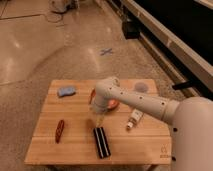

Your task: Drag the pepper across the table

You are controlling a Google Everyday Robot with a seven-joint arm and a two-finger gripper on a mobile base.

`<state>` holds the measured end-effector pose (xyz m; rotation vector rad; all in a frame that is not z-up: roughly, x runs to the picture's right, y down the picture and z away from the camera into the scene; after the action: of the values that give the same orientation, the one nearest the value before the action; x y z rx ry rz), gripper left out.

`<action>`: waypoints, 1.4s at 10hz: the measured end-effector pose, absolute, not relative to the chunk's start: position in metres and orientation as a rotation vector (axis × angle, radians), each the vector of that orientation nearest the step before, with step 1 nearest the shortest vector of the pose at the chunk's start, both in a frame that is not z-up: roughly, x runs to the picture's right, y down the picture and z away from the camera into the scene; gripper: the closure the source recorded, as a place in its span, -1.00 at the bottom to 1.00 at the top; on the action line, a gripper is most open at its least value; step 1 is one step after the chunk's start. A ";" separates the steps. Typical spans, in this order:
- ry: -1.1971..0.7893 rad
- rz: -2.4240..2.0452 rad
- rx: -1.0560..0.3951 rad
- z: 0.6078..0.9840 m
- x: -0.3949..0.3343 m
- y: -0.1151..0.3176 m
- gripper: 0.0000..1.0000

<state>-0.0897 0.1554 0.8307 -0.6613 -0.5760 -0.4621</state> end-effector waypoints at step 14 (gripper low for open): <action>-0.618 -1.002 -0.524 0.823 -0.262 0.169 -0.30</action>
<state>-0.2621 0.1689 0.8231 -0.5244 -0.6182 -1.0015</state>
